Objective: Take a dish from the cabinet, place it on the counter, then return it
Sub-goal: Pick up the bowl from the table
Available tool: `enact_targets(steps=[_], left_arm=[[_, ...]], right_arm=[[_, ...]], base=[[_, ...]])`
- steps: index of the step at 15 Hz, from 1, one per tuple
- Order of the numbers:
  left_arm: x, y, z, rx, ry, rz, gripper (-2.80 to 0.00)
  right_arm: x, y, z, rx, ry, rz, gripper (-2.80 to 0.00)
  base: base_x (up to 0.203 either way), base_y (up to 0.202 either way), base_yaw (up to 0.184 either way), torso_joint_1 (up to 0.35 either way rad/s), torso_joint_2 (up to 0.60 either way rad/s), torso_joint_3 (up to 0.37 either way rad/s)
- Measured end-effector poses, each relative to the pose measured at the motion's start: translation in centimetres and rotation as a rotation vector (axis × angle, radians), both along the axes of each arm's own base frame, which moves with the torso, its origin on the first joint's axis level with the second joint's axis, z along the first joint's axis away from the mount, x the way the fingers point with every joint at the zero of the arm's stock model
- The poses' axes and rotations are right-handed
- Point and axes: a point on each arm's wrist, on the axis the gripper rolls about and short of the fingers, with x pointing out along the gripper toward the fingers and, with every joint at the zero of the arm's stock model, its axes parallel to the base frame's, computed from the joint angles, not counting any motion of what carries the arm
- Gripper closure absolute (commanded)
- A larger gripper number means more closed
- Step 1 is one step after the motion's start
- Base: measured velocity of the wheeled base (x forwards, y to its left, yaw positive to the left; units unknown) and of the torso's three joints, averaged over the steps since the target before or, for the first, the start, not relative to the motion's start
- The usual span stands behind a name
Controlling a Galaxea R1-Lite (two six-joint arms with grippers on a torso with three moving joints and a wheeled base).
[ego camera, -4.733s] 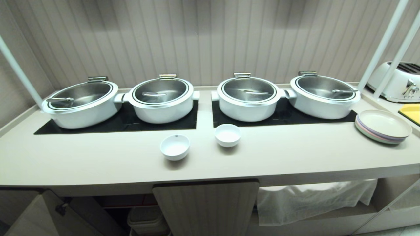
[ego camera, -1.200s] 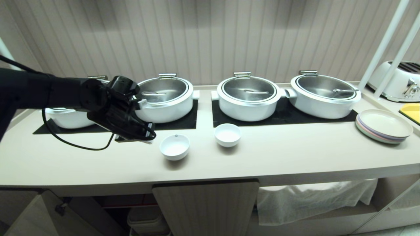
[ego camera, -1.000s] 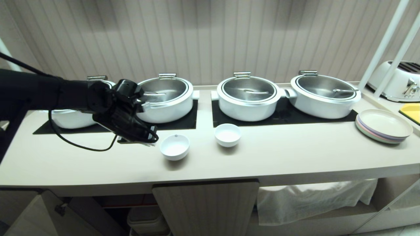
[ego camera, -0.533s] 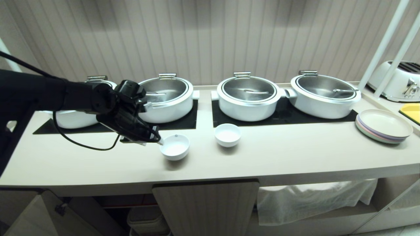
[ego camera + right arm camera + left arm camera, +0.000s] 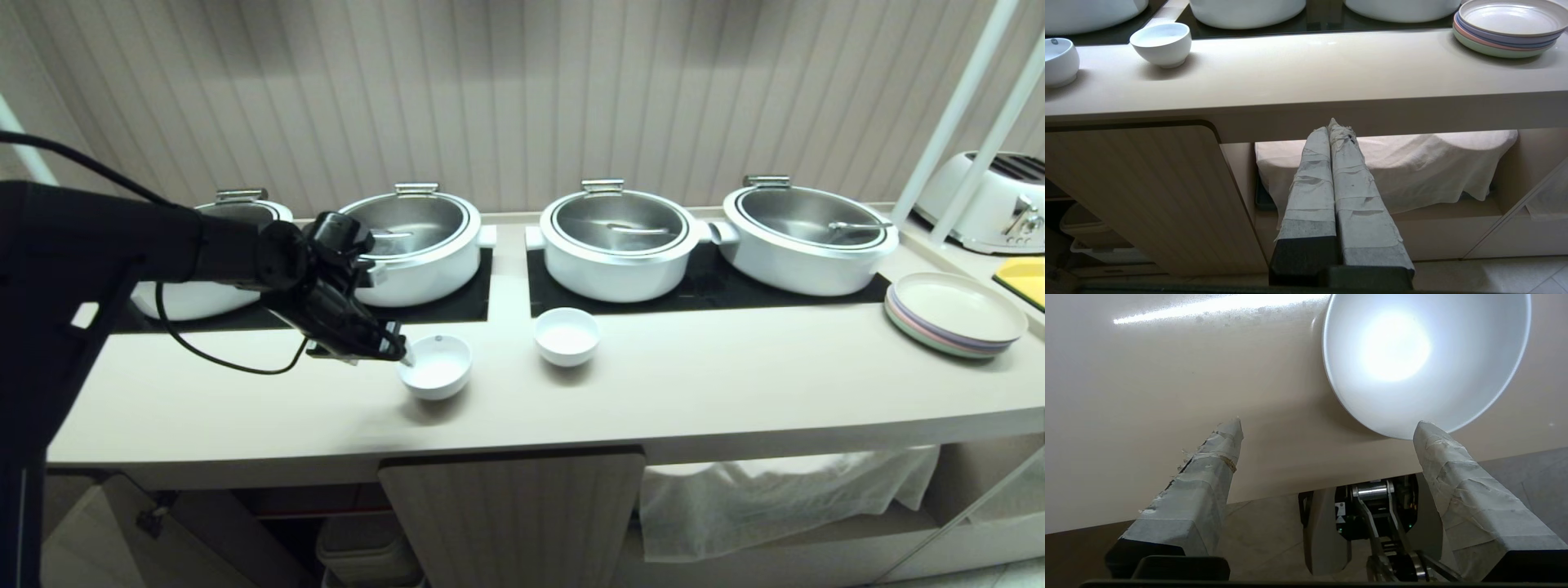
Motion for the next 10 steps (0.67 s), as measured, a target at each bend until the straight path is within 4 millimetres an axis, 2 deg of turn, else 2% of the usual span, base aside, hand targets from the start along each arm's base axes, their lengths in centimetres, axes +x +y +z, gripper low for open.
enact_targets(steps=[5,10], left_arm=[[2.7,-0.6,-1.1,0.01,-0.032,0.008,-2.8],[3.9,-1.0,-2.7,0.015,0.004,0.007,-2.8]], right_arm=[[0.0,0.0,0.0,0.0,0.0,0.0,0.0],[0.0,0.0,0.0,0.0,0.0,0.0,0.0]], base=[[0.0,0.0,0.0,0.0,0.0,0.0],[0.0,0.0,0.0,0.0,0.0,0.0]])
